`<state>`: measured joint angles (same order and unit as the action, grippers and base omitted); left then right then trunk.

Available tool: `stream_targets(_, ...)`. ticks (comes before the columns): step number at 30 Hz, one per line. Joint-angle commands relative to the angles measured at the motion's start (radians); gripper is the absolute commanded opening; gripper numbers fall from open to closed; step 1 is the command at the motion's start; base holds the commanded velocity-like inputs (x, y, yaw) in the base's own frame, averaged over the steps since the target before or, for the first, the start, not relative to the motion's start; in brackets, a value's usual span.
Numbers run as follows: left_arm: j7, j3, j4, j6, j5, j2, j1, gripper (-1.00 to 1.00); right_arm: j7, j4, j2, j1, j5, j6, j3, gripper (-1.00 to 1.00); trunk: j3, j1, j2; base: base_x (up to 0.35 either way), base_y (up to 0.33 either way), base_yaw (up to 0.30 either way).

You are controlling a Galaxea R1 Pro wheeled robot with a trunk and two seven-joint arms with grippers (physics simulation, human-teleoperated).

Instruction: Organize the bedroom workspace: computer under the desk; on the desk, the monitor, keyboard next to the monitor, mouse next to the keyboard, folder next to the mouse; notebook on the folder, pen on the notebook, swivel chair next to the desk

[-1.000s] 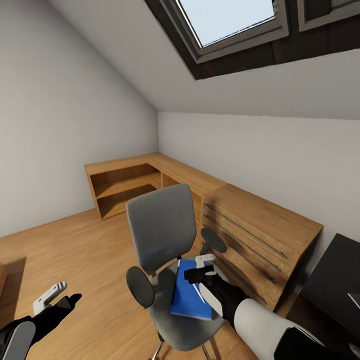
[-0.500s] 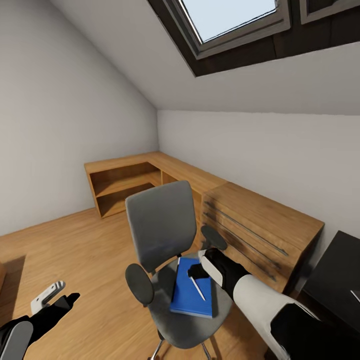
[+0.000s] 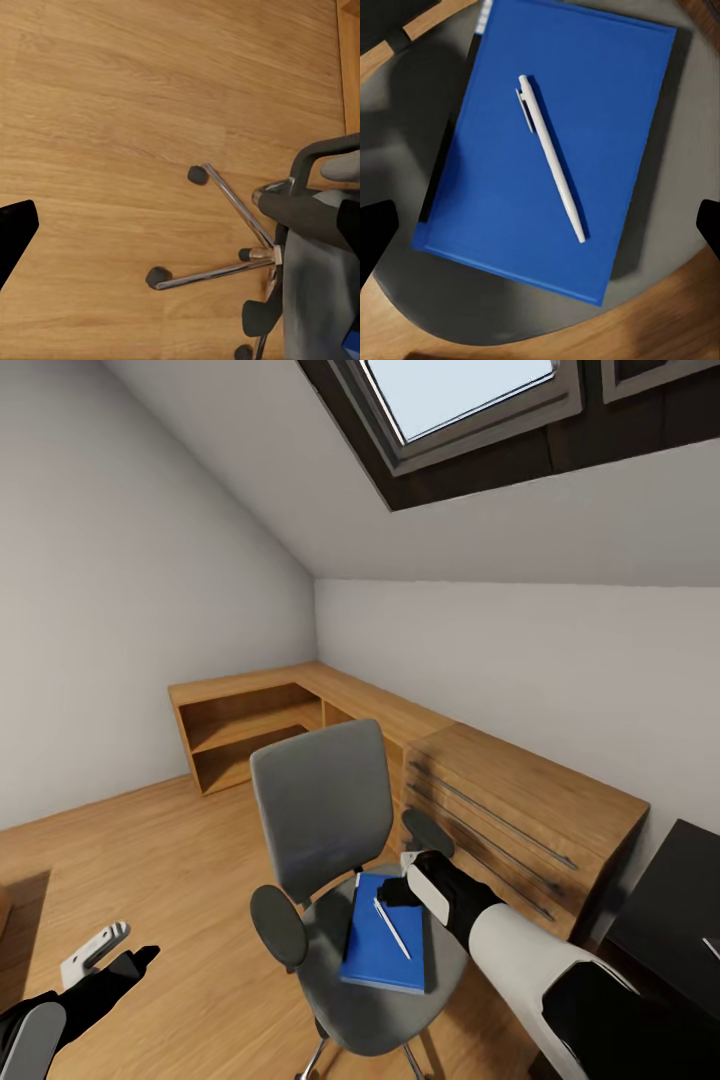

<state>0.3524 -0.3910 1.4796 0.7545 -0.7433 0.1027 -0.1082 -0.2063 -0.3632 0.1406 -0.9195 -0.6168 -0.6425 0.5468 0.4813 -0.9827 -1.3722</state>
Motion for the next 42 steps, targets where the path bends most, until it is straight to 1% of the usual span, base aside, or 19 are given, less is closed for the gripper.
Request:
stream_targets(1, 0.008, 0.0, 0.001, 0.003, -0.01, 0.0, -0.001, 1.0, -0.008, -0.003, -0.001, -0.001, -0.011, -0.002, 0.008, 1.0, 0.001, 0.0, -0.001, 0.0, 0.0, 0.0)
stream_targets(8, 0.008, 0.001, 0.001, 0.003, -0.01, 0.0, 0.0, 1.0, -0.007, -0.005, -0.002, -0.001, -0.014, 0.0, 0.008, 1.0, 0.001, 0.0, -0.001, 0.0, 0.0, 0.023)
stream_targets(21, 0.008, 0.001, 0.001, 0.003, -0.01, 0.0, -0.001, 1.0, -0.007, -0.003, -0.004, -0.001, -0.007, 0.0, 0.012, 1.0, 0.006, 0.0, -0.001, 0.004, 0.0, 0.241)
stream_targets(24, 0.008, 0.003, 0.001, 0.003, -0.009, 0.0, -0.001, 1.0, -0.007, -0.002, -0.005, -0.001, -0.005, 0.001, 0.012, 1.0, 0.007, 0.0, -0.001, 0.177, 0.0, 0.189)
stream_targets(29, 0.008, 0.004, 0.001, 0.003, -0.01, 0.0, -0.001, 1.0, -0.007, -0.001, -0.009, -0.001, -0.003, 0.002, 0.012, 1.0, 0.007, 0.0, -0.001, 0.187, 0.0, 0.052)
stream_targets(32, 0.008, 0.004, 0.001, 0.003, -0.01, 0.0, -0.001, 1.0, -0.007, 0.0, -0.014, 0.0, 0.006, 0.003, 0.012, 1.0, 0.007, 0.0, -0.001, 0.052, 0.0, 0.013)
stream_targets(37, 0.008, 0.004, 0.001, 0.003, -0.01, 0.0, -0.001, 1.0, -0.007, 0.0, -0.016, 0.001, 0.047, 0.004, 0.012, 1.0, 0.007, 0.0, -0.001, 0.094, 0.0, 0.004)
stream_targets(40, 0.008, 0.004, 0.001, 0.004, -0.01, 0.0, -0.001, 1.0, -0.007, 0.001, -0.018, 0.001, 0.056, 0.005, 0.012, 1.0, 0.007, 0.0, -0.001, 0.202, 0.0, 0.001)
stream_targets(42, 0.007, 0.004, 0.001, 0.004, -0.01, 0.0, -0.001, 1.0, -0.007, 0.001, -0.023, 0.001, 0.06, 0.007, 0.012, 1.0, 0.007, 0.0, -0.001, 0.095, 0.0, 0.0)
